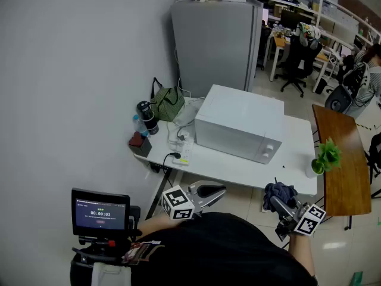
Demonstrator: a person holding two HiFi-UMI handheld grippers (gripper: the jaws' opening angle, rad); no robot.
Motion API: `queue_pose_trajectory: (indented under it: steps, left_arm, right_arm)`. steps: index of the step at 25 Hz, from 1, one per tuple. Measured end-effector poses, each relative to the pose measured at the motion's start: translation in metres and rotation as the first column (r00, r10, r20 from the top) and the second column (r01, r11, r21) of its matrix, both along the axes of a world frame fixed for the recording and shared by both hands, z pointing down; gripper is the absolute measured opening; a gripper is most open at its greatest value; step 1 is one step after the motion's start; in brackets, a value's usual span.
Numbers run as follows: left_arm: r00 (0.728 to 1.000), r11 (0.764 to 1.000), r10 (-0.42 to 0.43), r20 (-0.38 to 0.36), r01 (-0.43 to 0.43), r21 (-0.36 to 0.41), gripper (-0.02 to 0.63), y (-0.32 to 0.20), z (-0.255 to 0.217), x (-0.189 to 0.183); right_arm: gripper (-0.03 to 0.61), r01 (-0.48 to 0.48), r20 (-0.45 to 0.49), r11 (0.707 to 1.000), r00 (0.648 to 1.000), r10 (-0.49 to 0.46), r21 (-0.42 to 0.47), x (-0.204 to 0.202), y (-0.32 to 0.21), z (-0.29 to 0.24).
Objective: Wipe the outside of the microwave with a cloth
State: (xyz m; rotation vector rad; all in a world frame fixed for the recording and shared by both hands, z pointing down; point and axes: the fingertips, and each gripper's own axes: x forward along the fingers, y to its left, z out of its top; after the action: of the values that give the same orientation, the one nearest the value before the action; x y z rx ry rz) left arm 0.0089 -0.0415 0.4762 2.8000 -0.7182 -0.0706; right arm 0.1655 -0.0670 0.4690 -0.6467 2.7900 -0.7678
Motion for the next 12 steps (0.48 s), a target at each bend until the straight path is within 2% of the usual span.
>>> queue_pose_trajectory:
  steps: [5,12]
  left_arm:
    - [1.000,1.000,0.007,0.029,-0.006,-0.022,0.021,0.004,-0.004,0.022]
    - [0.999,0.999,-0.047,0.006,0.047,-0.025,0.017,-0.016,0.000,0.013]
  right_arm:
    - [0.164,0.034,-0.034,0.999,0.999,-0.032,0.033,0.010,-0.006,-0.013]
    - [0.164,0.089,-0.047,0.995,0.995,-0.086,0.046,-0.003,-0.036,-0.015]
